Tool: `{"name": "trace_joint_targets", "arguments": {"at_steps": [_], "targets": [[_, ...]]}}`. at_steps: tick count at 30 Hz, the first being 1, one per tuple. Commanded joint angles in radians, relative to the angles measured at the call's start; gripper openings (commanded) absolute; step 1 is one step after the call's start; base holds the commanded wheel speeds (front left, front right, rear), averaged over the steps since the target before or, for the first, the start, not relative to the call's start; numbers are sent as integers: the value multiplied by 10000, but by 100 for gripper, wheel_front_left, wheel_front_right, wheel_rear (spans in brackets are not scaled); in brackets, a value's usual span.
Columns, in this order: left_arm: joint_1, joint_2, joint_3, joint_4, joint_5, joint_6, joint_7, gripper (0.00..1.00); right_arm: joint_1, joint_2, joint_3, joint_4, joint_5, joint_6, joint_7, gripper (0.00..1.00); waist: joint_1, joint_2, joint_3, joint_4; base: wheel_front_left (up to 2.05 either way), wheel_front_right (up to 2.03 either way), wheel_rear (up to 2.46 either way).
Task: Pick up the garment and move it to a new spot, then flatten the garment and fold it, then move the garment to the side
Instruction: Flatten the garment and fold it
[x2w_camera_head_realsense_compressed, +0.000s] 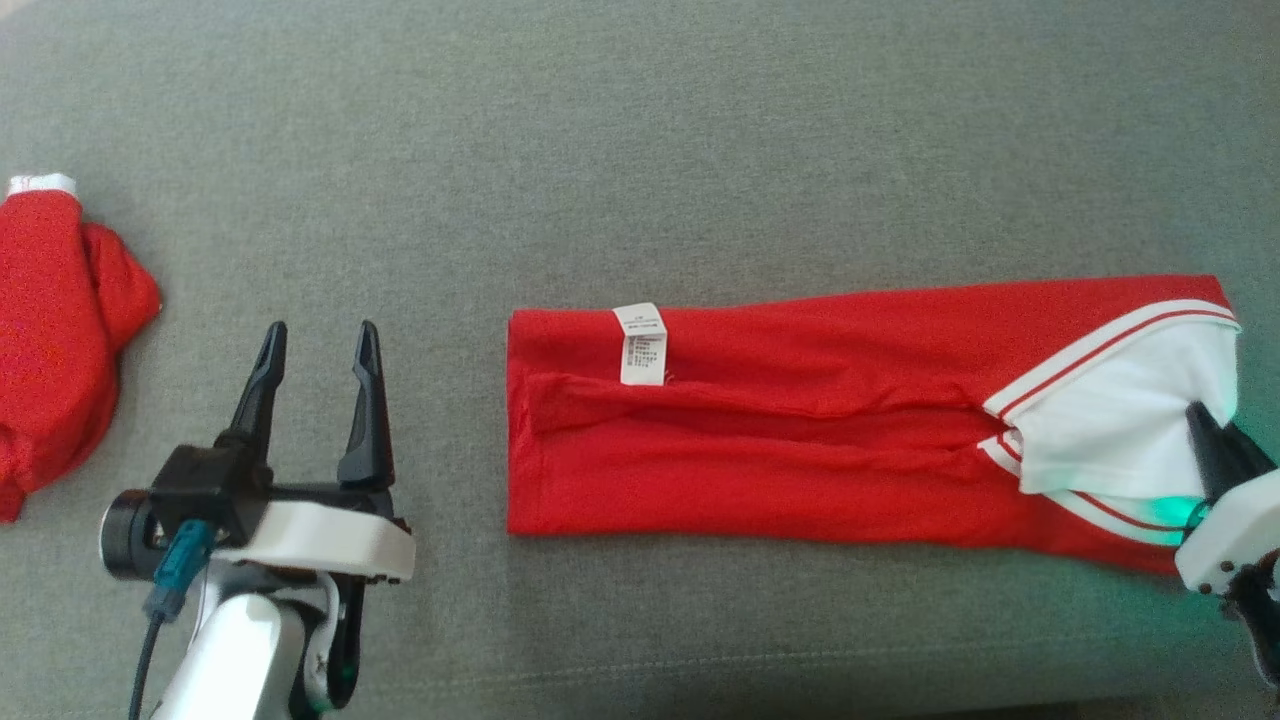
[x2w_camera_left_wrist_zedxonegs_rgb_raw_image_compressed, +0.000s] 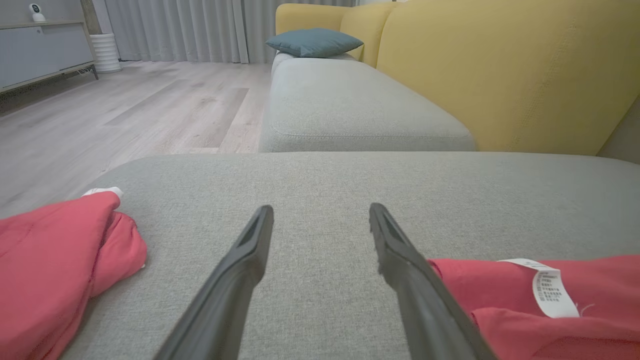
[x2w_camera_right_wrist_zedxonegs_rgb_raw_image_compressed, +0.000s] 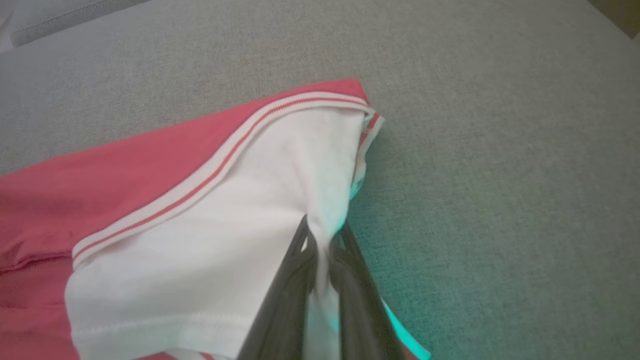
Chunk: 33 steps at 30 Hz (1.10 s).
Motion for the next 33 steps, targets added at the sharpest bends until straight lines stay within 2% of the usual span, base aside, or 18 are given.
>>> {"name": "trace_joint_targets", "arguments": {"at_steps": [1,6,10,14,18,23,32,33], "targets": [[-256,88,477,-247,112,-52,-123,100,-72,-333,85,-465,-79,35,-56,0,0,0,-27,-11,0,0,0],[-185,39,503,-165,142,-98,-123,100,-444,-423,994,-1491,-244,35,-104,0,0,0,-251,-79,0,0,0],[-127,-2,473,-148,150,-145,-123,100,-906,-285,2286,-2512,-337,35,35,0,0,0,-406,-82,0,0,0],[-150,-49,416,-95,155,-213,-123,100,-1414,179,3913,-2678,-124,35,180,0,0,0,-501,17,0,0,0],[-237,-127,357,-7,149,-301,-124,100,-1918,869,5515,-2007,384,35,-6,0,0,0,-531,206,0,0,0],[-305,-264,256,84,181,-408,-124,100,-2637,1571,7187,-413,1212,35,-584,0,0,0,-491,531,0,0,0],[-386,-515,147,237,243,-565,-124,100,-3626,1847,9113,1887,2553,35,-1927,0,0,0,-359,1017,0,0,0],[-382,-525,158,245,255,-574,-124,100,-3732,1849,9224,2044,2632,35,-2115,34,0,0,-348,1030,0,0,0]]}}
